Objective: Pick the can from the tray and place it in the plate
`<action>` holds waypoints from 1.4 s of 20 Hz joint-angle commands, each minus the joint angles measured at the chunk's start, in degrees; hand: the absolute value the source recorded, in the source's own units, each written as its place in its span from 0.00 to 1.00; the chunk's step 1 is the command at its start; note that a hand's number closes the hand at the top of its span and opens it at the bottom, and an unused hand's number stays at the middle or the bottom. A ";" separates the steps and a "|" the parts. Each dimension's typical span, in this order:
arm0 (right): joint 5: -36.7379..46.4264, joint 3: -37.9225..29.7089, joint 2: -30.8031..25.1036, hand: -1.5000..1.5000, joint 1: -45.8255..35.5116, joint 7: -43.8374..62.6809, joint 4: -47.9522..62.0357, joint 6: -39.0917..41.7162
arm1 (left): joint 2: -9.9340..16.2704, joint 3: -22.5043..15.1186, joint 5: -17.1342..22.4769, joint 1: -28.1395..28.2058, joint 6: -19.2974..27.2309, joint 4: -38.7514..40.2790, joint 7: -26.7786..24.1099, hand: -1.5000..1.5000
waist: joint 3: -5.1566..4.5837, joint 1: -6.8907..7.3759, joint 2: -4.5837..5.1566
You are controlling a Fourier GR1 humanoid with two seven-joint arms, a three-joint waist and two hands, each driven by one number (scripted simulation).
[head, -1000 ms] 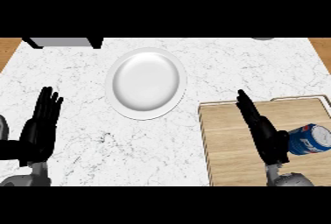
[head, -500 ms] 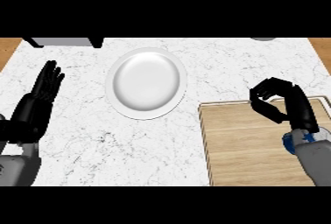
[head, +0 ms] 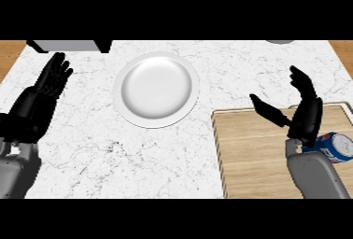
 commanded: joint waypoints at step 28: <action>-3.79 0.48 -20.86 0.00 -5.42 69.47 -18.14 59.08 | -1.46 1.15 -1.76 -1.97 -0.72 -0.64 2.57 0.50 | -0.16 -0.07 -0.25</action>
